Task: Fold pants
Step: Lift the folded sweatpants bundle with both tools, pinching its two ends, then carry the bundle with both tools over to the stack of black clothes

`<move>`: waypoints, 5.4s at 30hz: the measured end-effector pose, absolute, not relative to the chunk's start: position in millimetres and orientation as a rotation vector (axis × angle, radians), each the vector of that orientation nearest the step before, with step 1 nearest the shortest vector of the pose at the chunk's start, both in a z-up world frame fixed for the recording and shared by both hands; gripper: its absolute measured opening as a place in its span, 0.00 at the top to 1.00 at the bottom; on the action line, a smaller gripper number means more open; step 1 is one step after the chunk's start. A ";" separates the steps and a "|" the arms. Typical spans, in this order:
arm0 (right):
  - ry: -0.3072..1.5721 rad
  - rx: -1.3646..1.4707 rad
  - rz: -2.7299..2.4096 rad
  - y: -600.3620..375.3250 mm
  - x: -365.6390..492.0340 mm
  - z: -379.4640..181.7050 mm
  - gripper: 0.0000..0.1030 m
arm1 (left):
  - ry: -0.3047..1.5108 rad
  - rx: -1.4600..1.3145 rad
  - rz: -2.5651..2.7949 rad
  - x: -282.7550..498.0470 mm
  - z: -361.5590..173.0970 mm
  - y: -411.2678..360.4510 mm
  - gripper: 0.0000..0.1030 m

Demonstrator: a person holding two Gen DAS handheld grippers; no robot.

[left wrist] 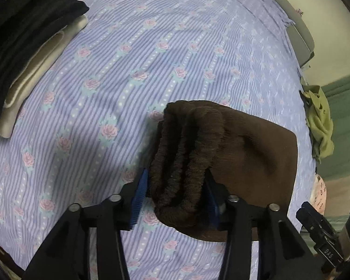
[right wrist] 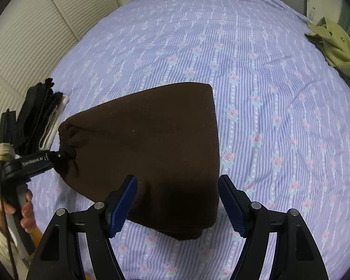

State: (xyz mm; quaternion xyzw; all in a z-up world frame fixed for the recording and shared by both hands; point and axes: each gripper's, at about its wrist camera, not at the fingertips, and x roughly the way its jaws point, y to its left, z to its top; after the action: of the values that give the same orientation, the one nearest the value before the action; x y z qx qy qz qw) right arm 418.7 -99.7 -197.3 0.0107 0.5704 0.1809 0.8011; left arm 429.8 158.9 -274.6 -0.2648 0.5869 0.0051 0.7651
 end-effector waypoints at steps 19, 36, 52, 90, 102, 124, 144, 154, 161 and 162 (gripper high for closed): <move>1.200 0.089 0.354 -115.8 424.0 -193.8 0.30 | 1.176 -0.432 -0.056 441.9 -226.3 136.4 0.23; 1.304 0.148 0.303 -125.6 442.0 -255.5 0.30 | 1.304 -0.435 -0.090 443.4 -290.8 146.2 0.15; 1.332 0.081 0.359 -105.0 462.1 -297.3 0.19 | 1.342 -0.656 -0.203 450.5 -351.3 163.5 0.02; 1.025 0.350 0.459 -183.2 374.1 -128.9 0.64 | 1.004 -0.491 -0.205 366.7 -131.5 86.3 0.55; 0.816 0.286 0.556 -193.6 309.7 -32.9 0.64 | 0.808 -0.491 -0.164 292.9 -43.2 89.3 0.59; 0.754 0.295 0.583 28.1 267.6 2.8 0.64 | 0.753 -0.508 -0.189 268.2 -18.7 347.3 0.60; 0.816 0.199 0.678 274.4 336.8 -5.8 0.64 | 0.779 -0.513 -0.089 380.3 -46.9 591.1 0.60; 0.951 0.192 0.618 316.8 408.9 -59.9 0.64 | 0.915 -0.545 -0.101 466.3 -120.5 625.3 0.60; 1.052 0.152 0.581 321.8 419.9 -112.6 0.64 | 1.046 -0.537 -0.096 486.2 -181.7 623.7 0.60; 1.061 0.143 0.579 325.6 421.6 -116.9 0.63 | 1.062 -0.536 -0.088 487.2 -188.2 623.7 0.59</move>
State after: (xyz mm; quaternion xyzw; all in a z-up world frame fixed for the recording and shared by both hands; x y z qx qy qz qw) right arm 421.6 325.6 -116.9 0.0672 0.4983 0.2718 0.8205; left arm 487.2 623.7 -188.2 -0.2525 0.5001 -0.0416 0.8273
